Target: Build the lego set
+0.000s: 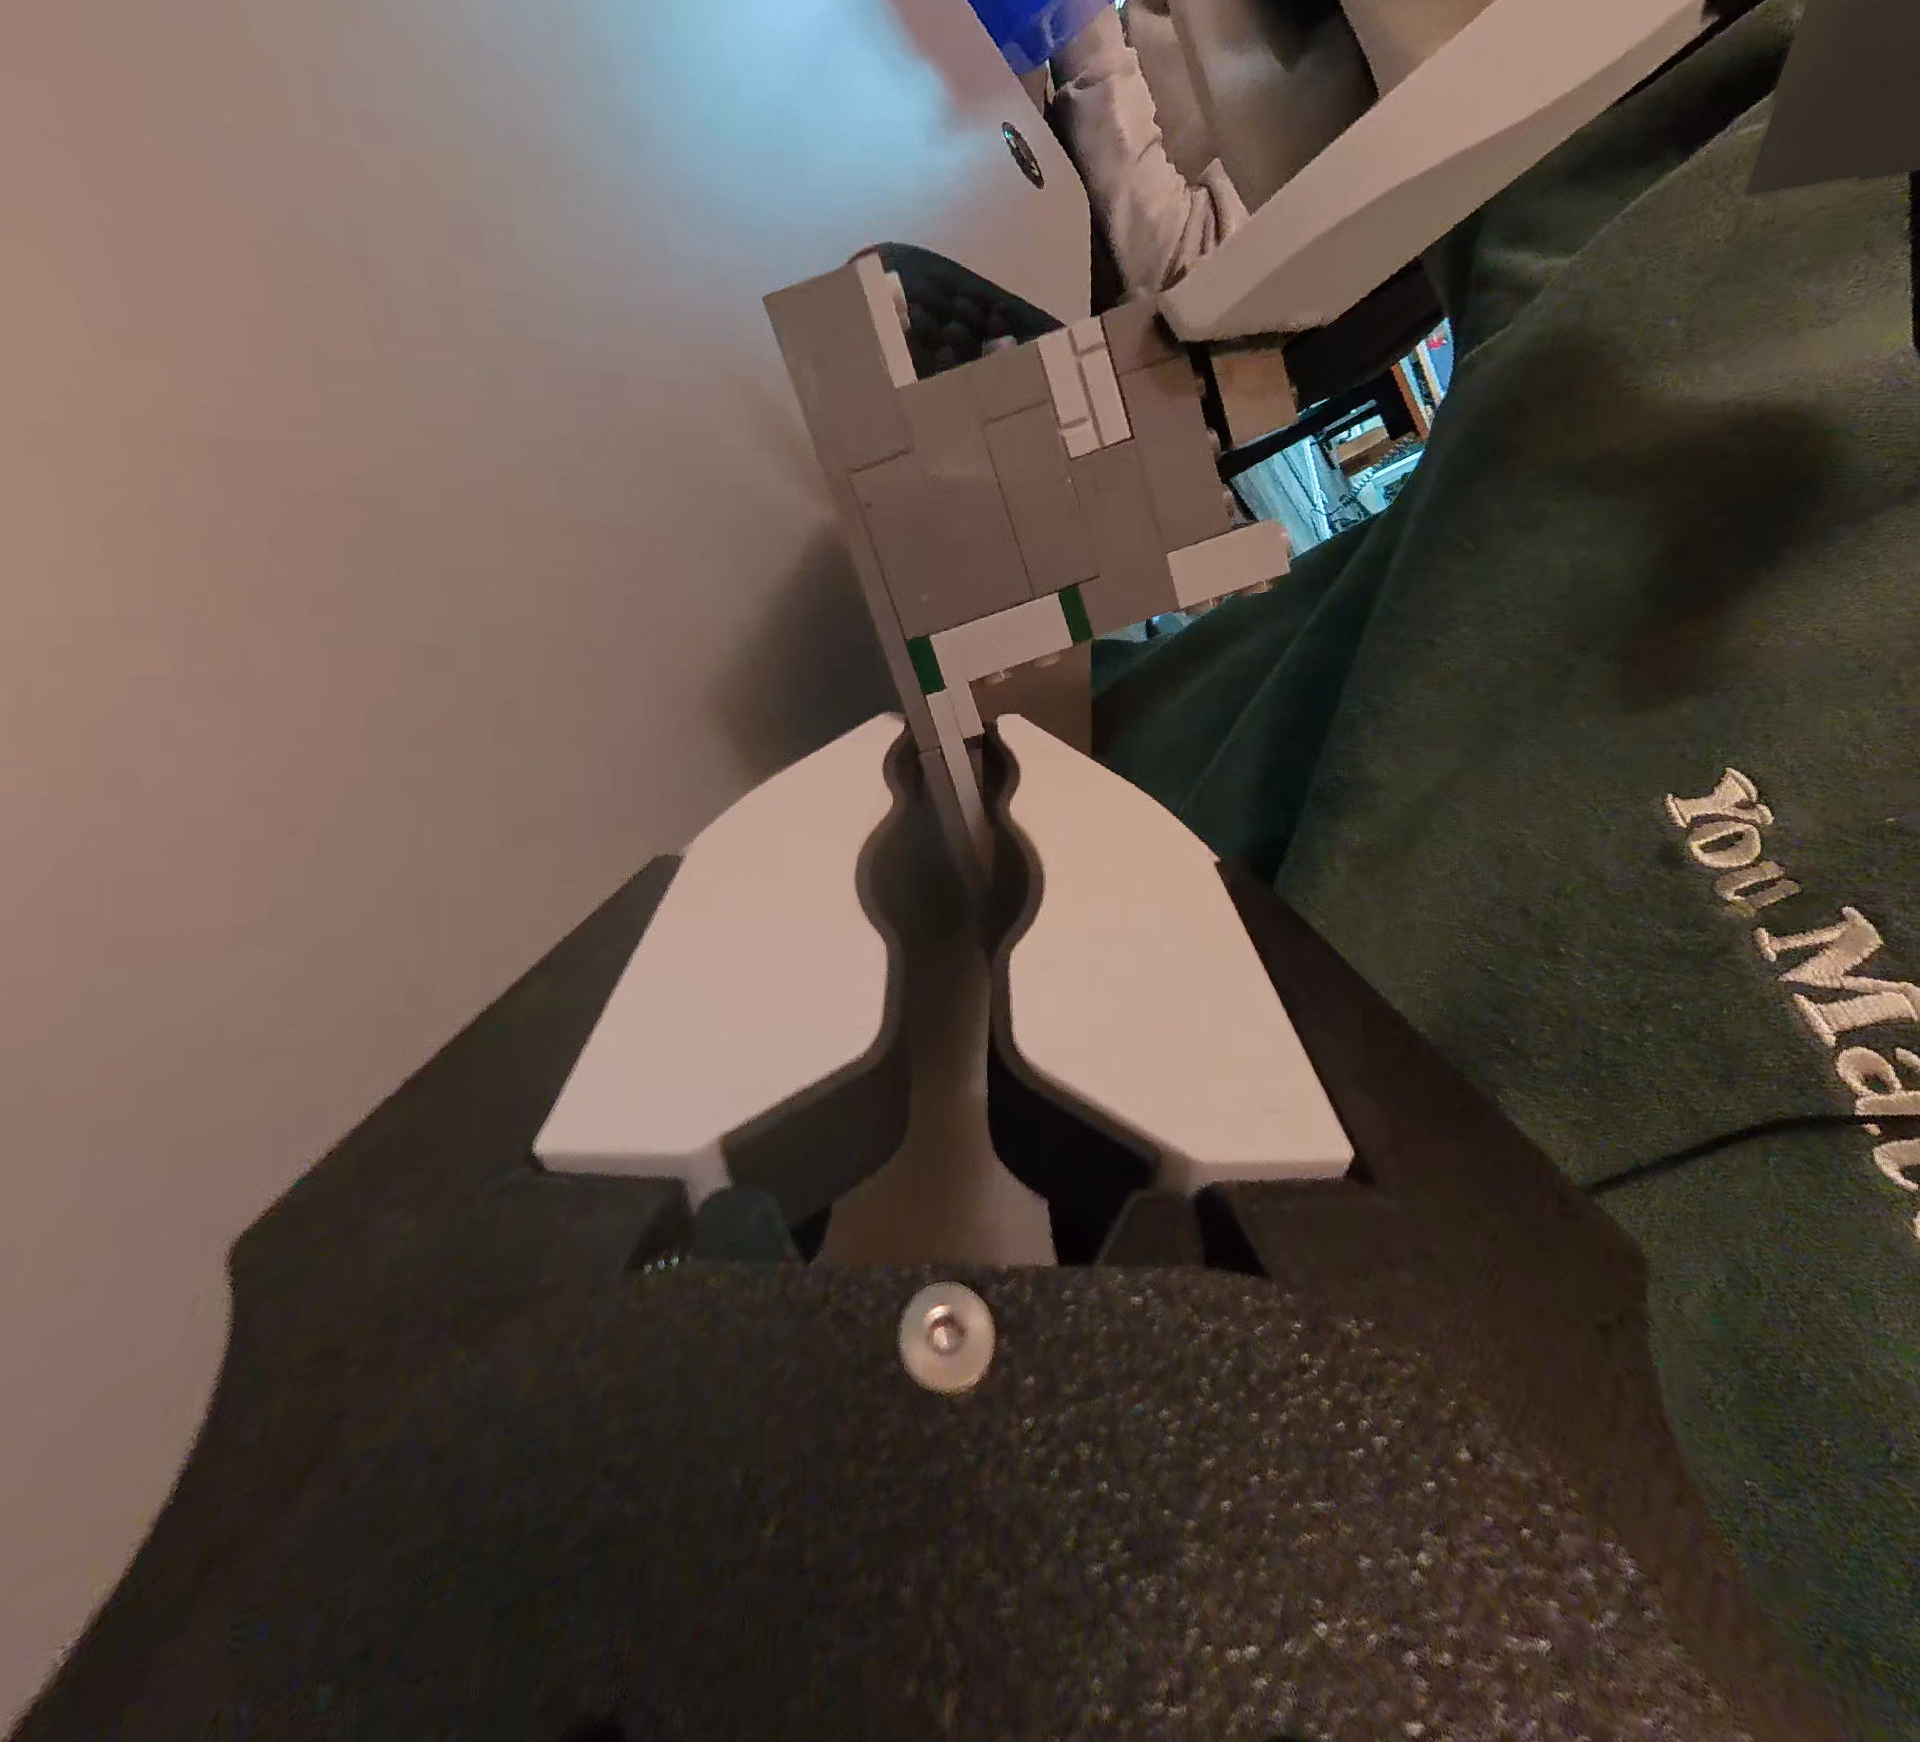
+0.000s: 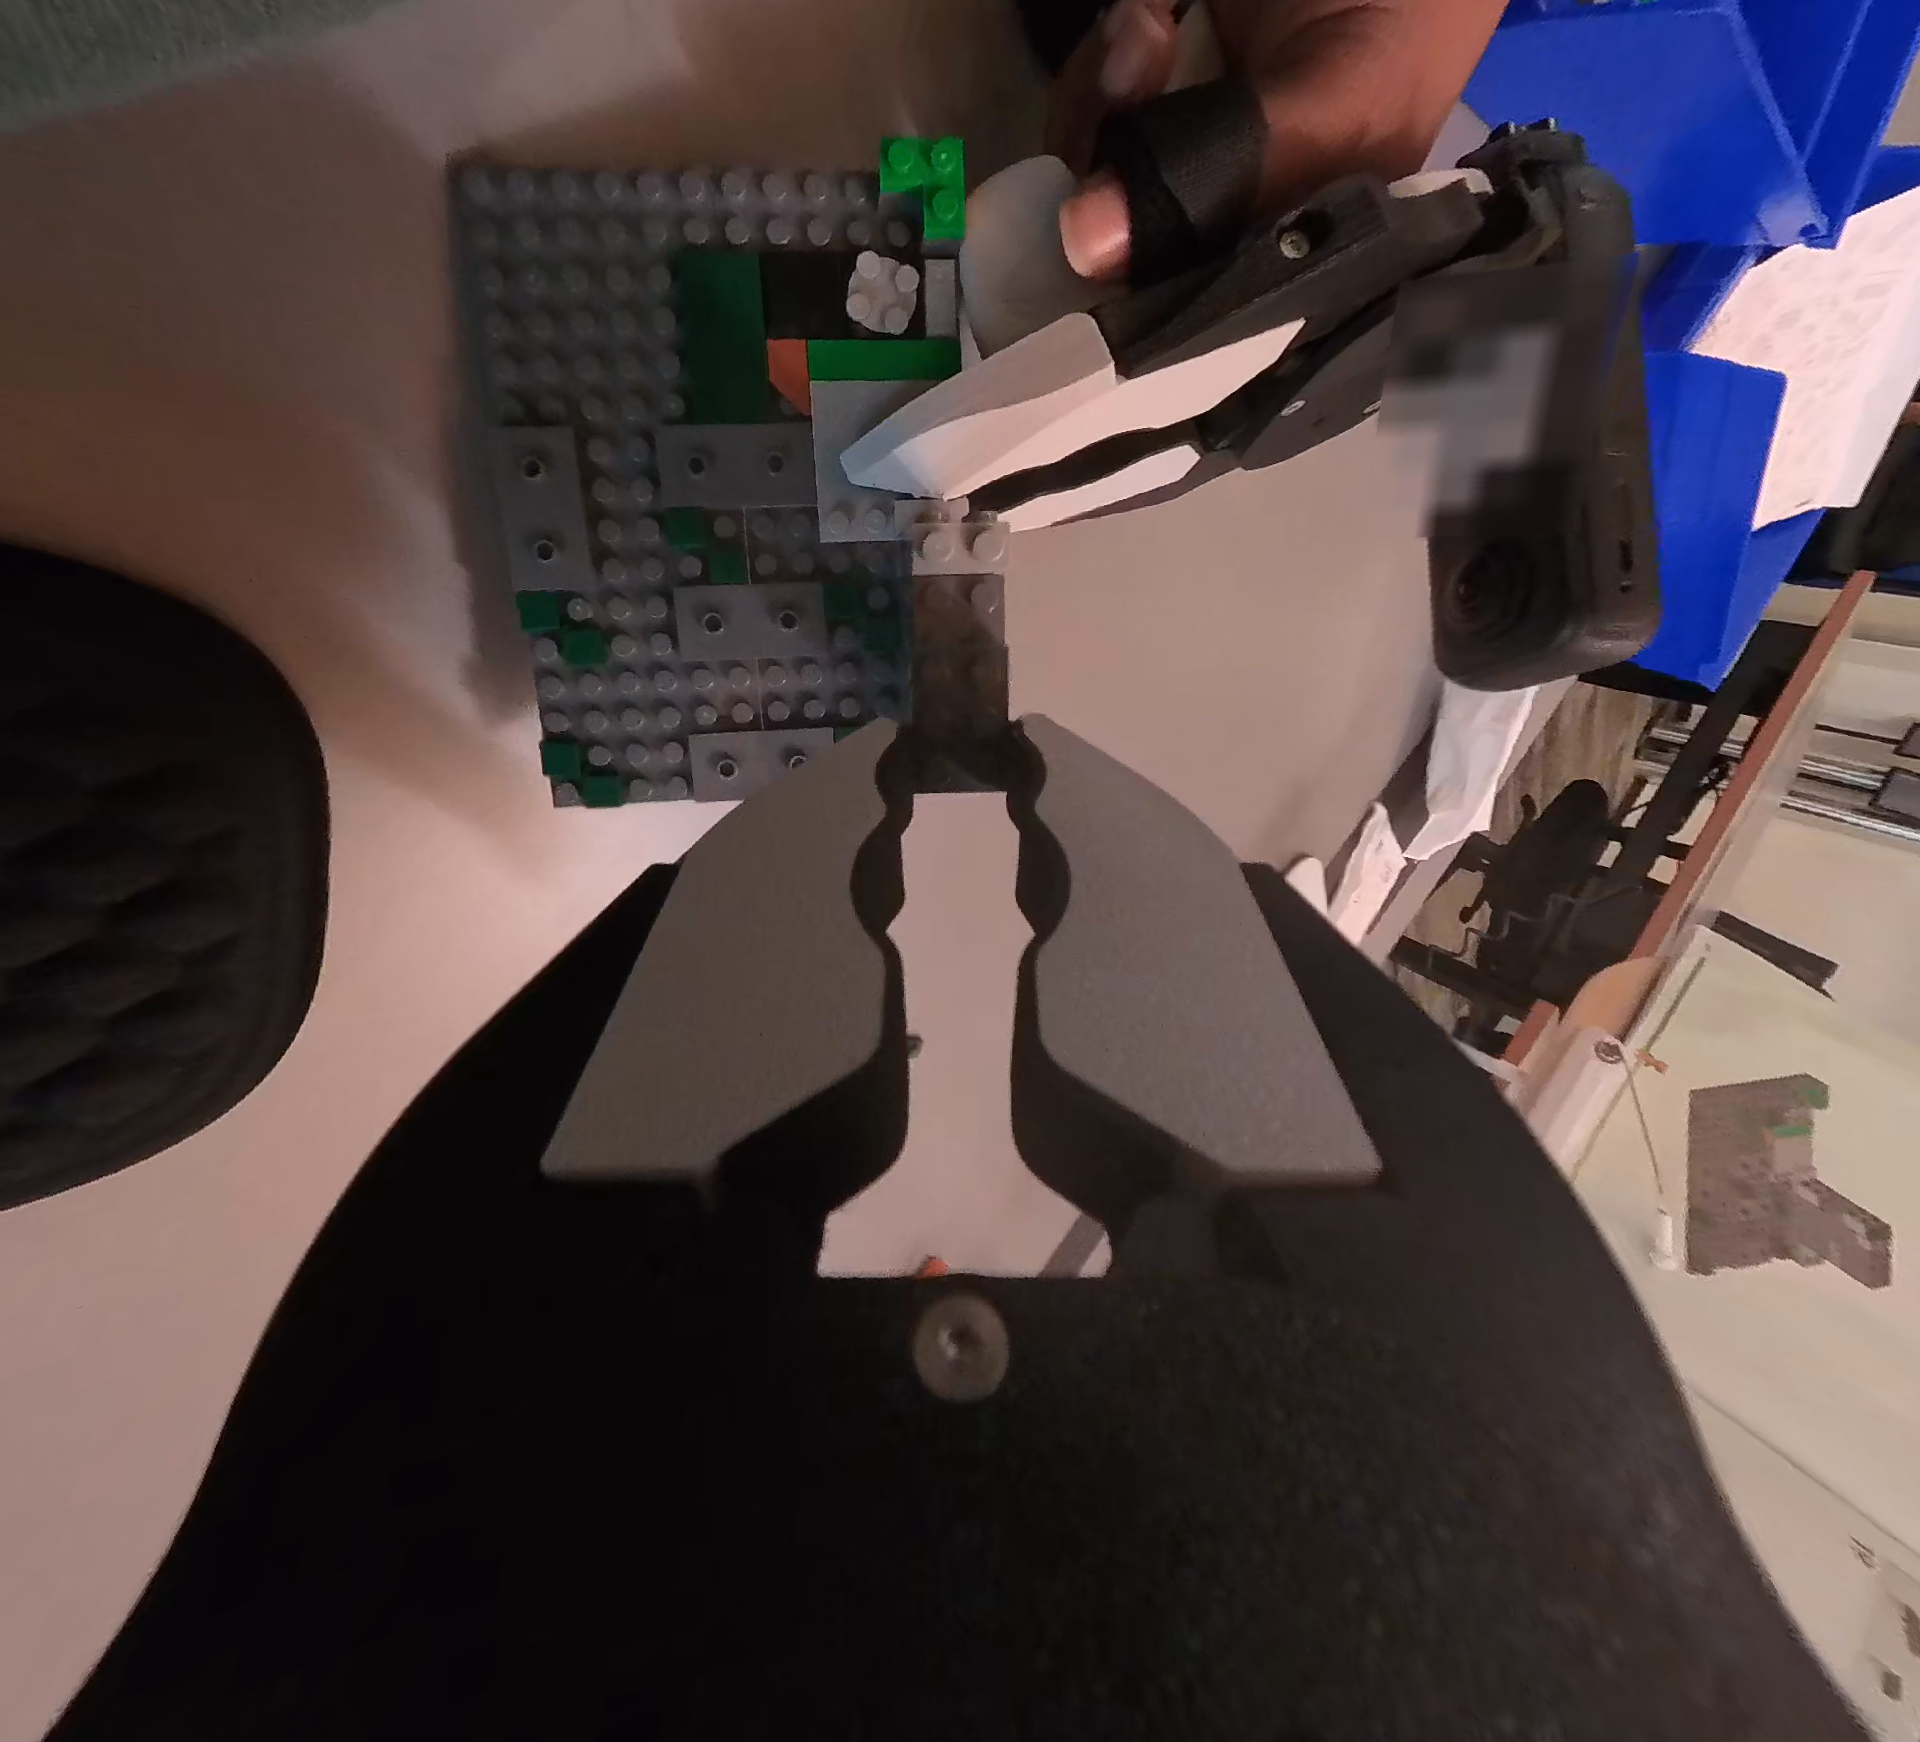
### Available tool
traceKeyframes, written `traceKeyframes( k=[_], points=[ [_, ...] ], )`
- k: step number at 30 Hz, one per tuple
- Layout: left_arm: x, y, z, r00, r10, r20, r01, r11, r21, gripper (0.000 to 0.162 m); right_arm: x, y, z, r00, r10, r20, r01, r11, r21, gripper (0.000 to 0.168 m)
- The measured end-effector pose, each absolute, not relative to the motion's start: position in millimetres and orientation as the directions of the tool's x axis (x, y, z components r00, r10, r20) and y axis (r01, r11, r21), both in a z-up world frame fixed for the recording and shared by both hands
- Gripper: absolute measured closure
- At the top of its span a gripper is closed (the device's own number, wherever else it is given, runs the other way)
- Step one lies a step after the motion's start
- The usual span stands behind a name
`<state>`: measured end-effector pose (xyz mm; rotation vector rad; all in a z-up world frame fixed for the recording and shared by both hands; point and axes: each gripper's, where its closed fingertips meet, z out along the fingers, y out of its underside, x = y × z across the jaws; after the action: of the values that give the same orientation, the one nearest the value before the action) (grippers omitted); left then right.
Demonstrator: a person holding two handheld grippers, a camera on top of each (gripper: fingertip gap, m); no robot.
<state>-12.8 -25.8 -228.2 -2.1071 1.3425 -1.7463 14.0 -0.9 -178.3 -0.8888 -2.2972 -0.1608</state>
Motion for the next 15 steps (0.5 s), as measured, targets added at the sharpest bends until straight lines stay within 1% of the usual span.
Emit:
traceKeyframes(
  k=[7,12,15],
  points=[
    [-12.4,-32.6,-228.6,-0.037,-0.567,0.823,-0.567,-0.666,-0.484,0.152,13.0,-4.9,-180.4,-0.552,0.604,0.574,0.648,0.745,-0.161,0.151],
    [-8.3,-39.1,-225.4,-0.049,-0.421,0.906,-0.563,-0.737,-0.373,0.153,14.3,-5.7,-181.4,-0.544,0.68,0.493,0.67,0.705,-0.233,0.151],
    [-5.9,-40.5,-223.0,-0.066,-0.349,0.935,-0.553,-0.767,-0.325,0.152,16.2,-4.1,-181.6,-0.538,0.729,0.423,0.686,0.67,-0.282,0.151]
  ],
)
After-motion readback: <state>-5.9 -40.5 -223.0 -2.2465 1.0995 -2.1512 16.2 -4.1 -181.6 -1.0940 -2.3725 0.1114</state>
